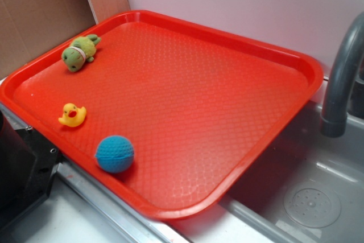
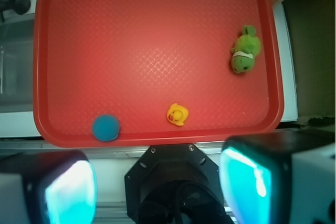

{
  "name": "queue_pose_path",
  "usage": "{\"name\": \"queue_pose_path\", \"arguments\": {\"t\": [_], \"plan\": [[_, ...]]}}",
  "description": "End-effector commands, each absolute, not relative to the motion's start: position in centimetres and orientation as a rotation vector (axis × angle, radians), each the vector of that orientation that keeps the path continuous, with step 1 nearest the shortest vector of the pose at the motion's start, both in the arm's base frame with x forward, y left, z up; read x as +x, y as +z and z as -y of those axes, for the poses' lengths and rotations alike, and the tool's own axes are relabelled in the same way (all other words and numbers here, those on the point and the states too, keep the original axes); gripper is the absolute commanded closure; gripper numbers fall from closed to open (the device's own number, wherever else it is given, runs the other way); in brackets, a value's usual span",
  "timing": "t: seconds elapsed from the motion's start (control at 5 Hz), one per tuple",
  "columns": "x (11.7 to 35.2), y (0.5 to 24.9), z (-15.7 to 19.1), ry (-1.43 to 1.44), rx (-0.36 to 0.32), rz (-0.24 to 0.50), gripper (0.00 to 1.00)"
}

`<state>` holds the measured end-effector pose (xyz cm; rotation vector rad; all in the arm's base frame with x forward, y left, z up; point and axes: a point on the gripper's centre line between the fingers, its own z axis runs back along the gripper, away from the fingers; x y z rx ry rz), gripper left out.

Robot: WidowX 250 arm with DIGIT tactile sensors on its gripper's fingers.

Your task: Grab the yellow duck.

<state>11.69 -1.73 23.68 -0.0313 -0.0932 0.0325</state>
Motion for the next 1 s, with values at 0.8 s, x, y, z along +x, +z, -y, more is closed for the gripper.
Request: {"name": "queue_pose_path", "arguments": {"t": [0.8], "plan": [[14.4,11.0,-4.4,-0.122,0.141,0.085,0.0]]}}
